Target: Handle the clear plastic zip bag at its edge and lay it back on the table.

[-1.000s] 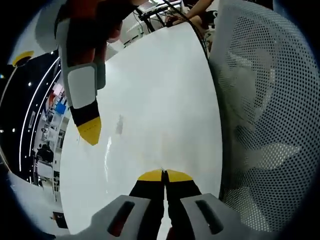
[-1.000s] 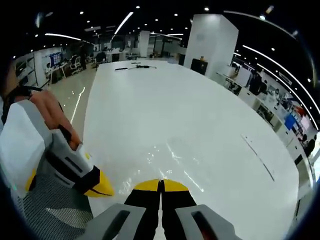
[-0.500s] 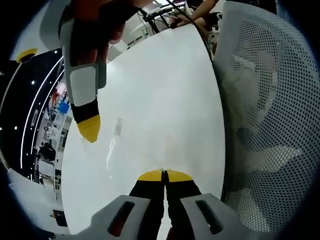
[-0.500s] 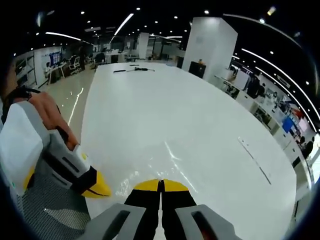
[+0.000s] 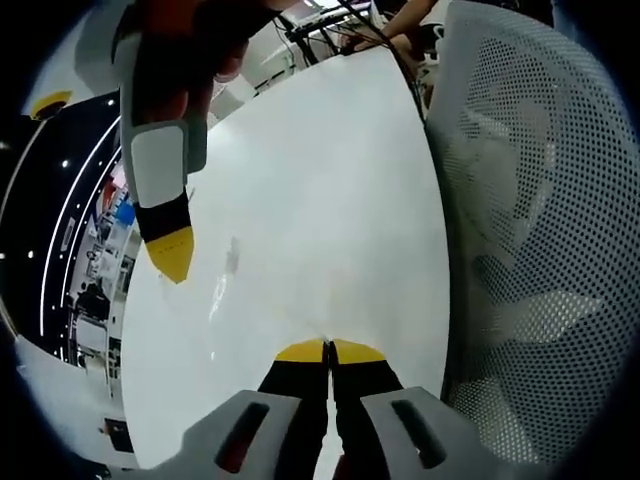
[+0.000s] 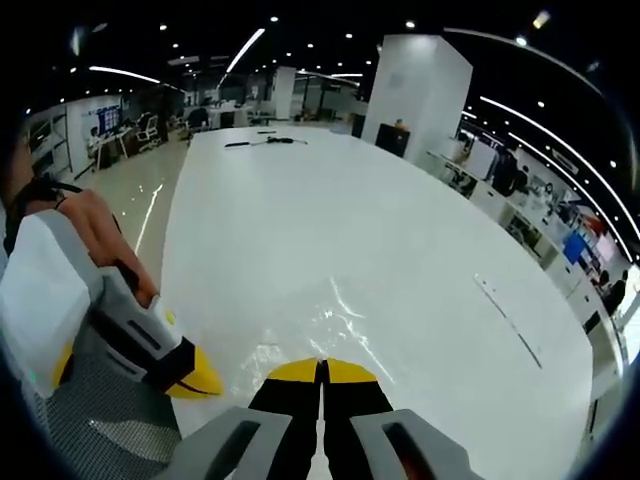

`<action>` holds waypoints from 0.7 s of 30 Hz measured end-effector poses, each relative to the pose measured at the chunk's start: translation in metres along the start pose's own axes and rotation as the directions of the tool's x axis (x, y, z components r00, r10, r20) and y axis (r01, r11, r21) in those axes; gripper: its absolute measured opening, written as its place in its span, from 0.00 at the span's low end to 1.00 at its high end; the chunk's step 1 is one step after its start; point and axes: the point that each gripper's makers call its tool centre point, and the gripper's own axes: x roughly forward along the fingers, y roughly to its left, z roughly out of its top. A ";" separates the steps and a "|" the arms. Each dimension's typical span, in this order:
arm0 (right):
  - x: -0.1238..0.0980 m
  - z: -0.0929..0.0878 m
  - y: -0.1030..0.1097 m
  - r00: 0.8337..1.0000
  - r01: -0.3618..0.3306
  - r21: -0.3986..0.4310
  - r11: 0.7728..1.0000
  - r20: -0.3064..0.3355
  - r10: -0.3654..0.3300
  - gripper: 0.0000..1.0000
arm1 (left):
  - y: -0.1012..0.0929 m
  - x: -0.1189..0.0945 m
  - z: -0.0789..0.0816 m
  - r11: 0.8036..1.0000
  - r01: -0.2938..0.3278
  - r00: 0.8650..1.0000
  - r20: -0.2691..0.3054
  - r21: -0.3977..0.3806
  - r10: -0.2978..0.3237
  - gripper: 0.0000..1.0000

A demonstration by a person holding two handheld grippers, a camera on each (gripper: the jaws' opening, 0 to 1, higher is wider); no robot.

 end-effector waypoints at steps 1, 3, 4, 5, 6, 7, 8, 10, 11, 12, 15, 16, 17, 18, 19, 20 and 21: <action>0.001 0.000 0.000 1.000 0.000 -0.004 1.000 -0.002 0.000 0.00 | 0.000 0.000 0.000 1.000 -0.001 1.000 0.002 -0.001 0.001 0.00; 0.001 0.000 -0.001 1.000 0.000 -0.008 1.000 -0.006 0.000 0.00 | -0.001 0.001 0.000 1.000 -0.002 1.000 0.006 -0.005 0.002 0.00; 0.002 0.000 -0.001 1.000 0.001 -0.007 1.000 -0.006 -0.001 0.00 | -0.001 0.001 0.000 1.000 -0.002 1.000 0.008 -0.005 0.002 0.00; 0.003 0.001 -0.002 1.000 0.002 -0.007 1.000 -0.006 -0.002 0.00 | -0.001 0.001 0.000 1.000 -0.003 1.000 0.009 -0.004 0.003 0.00; 0.003 0.001 -0.002 1.000 0.004 -0.009 1.000 -0.006 -0.004 0.00 | -0.001 0.001 0.000 1.000 -0.001 1.000 0.009 -0.003 0.001 0.00; 0.003 0.000 -0.002 1.000 0.004 -0.010 1.000 -0.008 -0.005 0.00 | -0.002 0.001 0.000 1.000 0.001 1.000 0.009 -0.002 -0.001 0.00; 0.003 0.000 -0.003 1.000 0.007 -0.011 1.000 -0.010 -0.007 0.00 | -0.002 0.001 0.000 1.000 0.003 1.000 0.008 -0.001 -0.003 0.00; 0.005 -0.001 -0.005 1.000 0.020 -0.008 1.000 -0.012 -0.020 0.00 | -0.002 0.001 0.000 1.000 0.004 1.000 0.011 0.000 -0.004 0.00; 0.005 -0.002 -0.006 1.000 0.024 -0.006 1.000 -0.011 -0.024 0.00 | -0.002 0.001 0.000 1.000 0.006 1.000 0.012 -0.002 -0.006 0.00; 0.005 -0.002 -0.006 1.000 0.026 -0.007 1.000 -0.011 -0.026 0.00 | -0.002 0.002 -0.001 1.000 0.008 1.000 0.012 -0.001 -0.008 0.00; 0.005 -0.003 -0.007 1.000 0.026 -0.001 1.000 -0.012 -0.026 0.00 | -0.003 0.002 -0.001 1.000 0.011 1.000 0.010 0.001 -0.011 0.00; 0.004 -0.003 -0.006 1.000 0.029 -0.003 1.000 -0.012 -0.029 0.00 | -0.003 0.003 -0.001 1.000 0.011 1.000 0.010 0.001 -0.011 0.00; 0.003 -0.002 -0.006 1.000 0.029 -0.003 1.000 -0.011 -0.029 0.00 | -0.003 0.003 -0.002 1.000 0.011 1.000 0.011 0.001 -0.011 0.00; 0.003 -0.002 -0.005 1.000 0.029 -0.002 1.000 -0.011 -0.029 0.00 | -0.003 0.003 -0.002 1.000 0.012 1.000 0.010 0.001 -0.012 0.00; 0.003 -0.002 -0.006 0.999 0.034 -0.004 0.999 -0.011 -0.034 0.00 | -0.003 0.003 -0.002 1.000 0.011 1.000 0.010 0.001 -0.011 0.00; 0.003 -0.002 -0.006 0.999 0.036 -0.005 0.999 -0.010 -0.036 0.00 | -0.003 0.003 -0.001 1.000 0.010 1.000 0.013 0.000 -0.010 0.00; 0.003 -0.002 -0.007 0.999 0.038 -0.005 0.999 -0.007 -0.038 0.00 | -0.003 0.003 -0.001 1.000 0.011 1.000 0.013 -0.002 -0.011 0.00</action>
